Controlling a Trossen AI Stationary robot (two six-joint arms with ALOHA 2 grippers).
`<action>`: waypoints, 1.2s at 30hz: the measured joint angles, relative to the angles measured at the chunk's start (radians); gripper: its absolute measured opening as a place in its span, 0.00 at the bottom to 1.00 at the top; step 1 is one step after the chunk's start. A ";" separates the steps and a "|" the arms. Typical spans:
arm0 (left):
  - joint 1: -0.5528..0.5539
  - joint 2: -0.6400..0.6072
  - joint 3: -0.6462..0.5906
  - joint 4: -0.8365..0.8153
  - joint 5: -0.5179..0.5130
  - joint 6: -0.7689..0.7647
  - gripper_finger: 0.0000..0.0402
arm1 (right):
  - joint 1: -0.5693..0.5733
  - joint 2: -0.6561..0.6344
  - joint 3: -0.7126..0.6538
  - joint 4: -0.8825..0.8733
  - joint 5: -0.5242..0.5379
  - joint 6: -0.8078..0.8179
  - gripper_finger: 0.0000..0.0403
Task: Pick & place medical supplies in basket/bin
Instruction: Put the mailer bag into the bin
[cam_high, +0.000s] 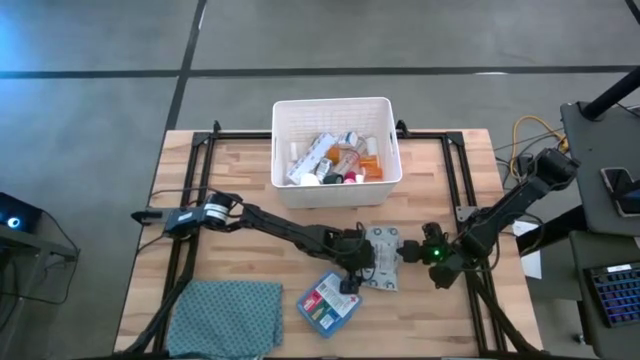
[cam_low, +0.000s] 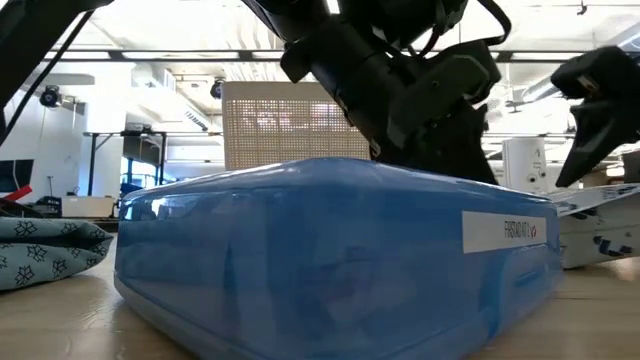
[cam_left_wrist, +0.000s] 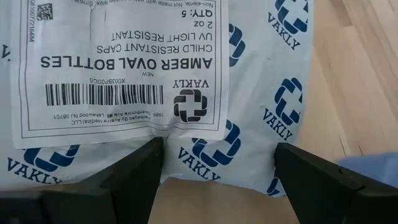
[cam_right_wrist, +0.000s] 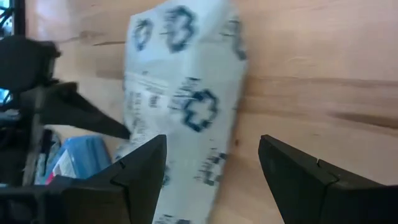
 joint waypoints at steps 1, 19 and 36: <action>0.000 0.000 -0.004 -0.007 0.000 -0.009 0.72 | -0.001 0.000 -0.005 0.000 0.000 0.005 0.60; -0.001 0.000 -0.003 -0.013 0.024 -0.024 0.72 | -0.064 0.035 -0.108 0.372 0.059 -0.197 0.60; 0.000 0.000 -0.005 -0.005 0.032 -0.022 0.72 | -0.082 0.063 -0.100 0.372 0.102 -0.213 0.87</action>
